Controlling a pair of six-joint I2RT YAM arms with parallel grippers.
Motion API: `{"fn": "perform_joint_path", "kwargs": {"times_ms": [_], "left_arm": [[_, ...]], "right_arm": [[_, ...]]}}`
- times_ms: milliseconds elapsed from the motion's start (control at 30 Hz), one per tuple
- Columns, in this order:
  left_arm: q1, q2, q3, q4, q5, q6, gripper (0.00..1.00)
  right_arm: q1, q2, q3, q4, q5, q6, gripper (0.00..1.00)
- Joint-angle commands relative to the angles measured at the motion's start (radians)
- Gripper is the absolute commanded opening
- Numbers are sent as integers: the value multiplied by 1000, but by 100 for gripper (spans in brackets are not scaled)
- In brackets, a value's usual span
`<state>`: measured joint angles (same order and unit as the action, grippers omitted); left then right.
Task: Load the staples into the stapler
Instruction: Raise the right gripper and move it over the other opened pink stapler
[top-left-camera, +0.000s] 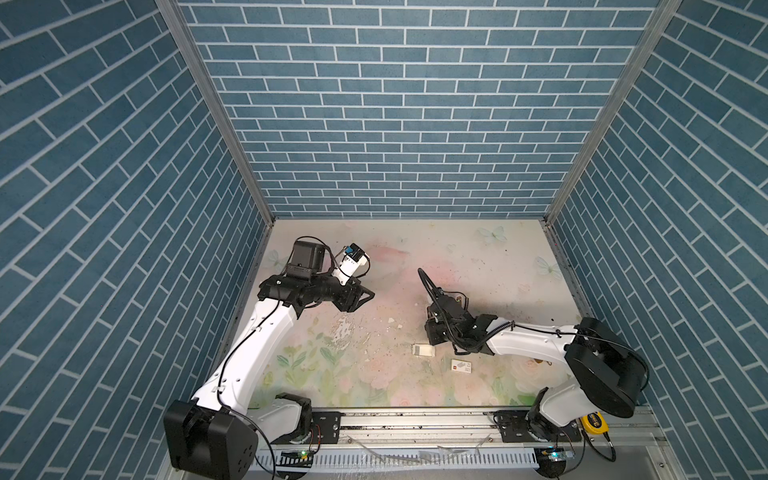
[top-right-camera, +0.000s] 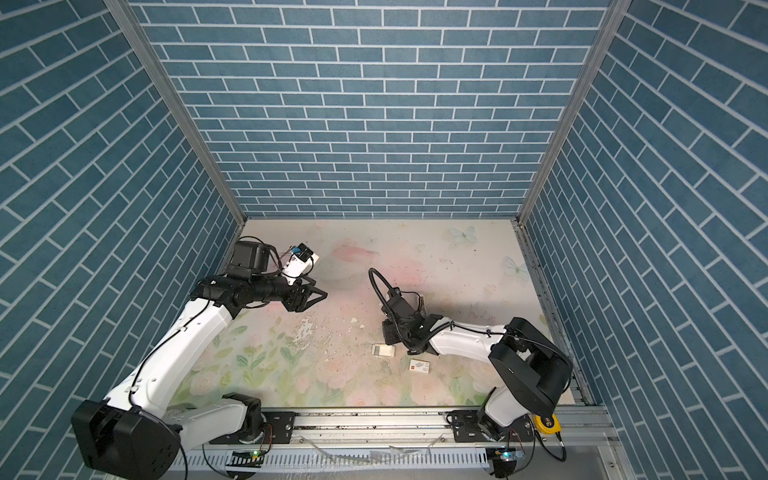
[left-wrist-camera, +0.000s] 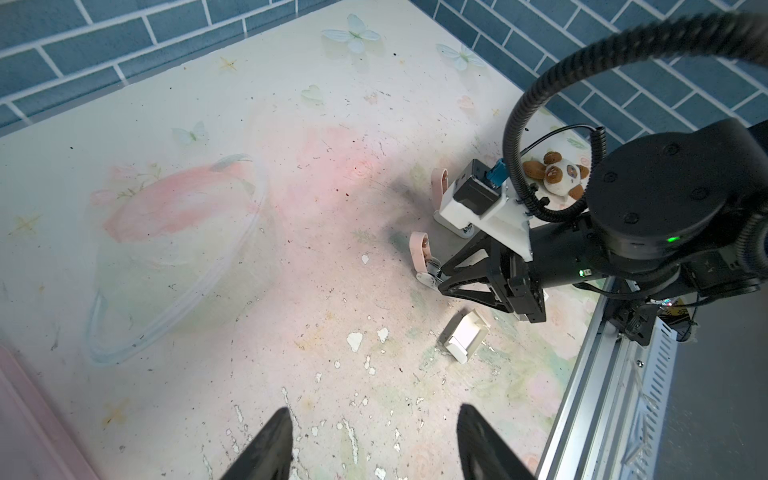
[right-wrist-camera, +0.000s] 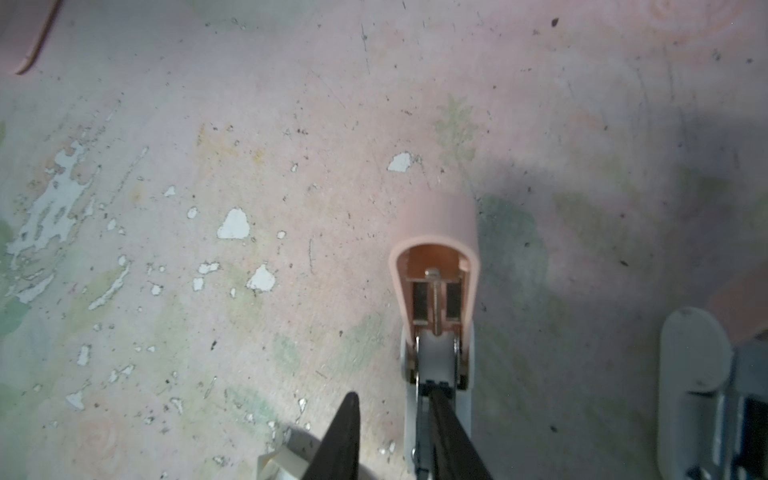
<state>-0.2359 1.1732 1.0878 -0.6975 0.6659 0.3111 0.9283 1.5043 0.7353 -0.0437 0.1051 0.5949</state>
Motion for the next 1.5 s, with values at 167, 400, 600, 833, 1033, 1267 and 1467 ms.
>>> {"fn": "perform_joint_path", "kwargs": {"times_ms": [167,400,600,833,1033,1267,1467], "left_arm": [[7,-20,1,-3,-6,14,65],[7,-11,12,-12,-5,18,64],[7,-1,13,-10,-3,18,65],[7,-5,7,-11,-7,20,65],[7,-14,1,-9,-12,22,65],[7,-20,-3,-4,-15,23,65],[7,-20,-3,-3,-15,20,64]], "right_arm": [[-13,-136,23,-120,118,-3,36],[-107,-268,-88,-165,197,13,44],[-197,-291,-144,-173,185,1,48],[-247,-240,-164,-89,99,-41,52],[-261,-164,-140,-45,34,-74,54],[-269,-95,-118,-29,38,-89,54],[-273,-56,-95,-25,41,-119,54]]}}
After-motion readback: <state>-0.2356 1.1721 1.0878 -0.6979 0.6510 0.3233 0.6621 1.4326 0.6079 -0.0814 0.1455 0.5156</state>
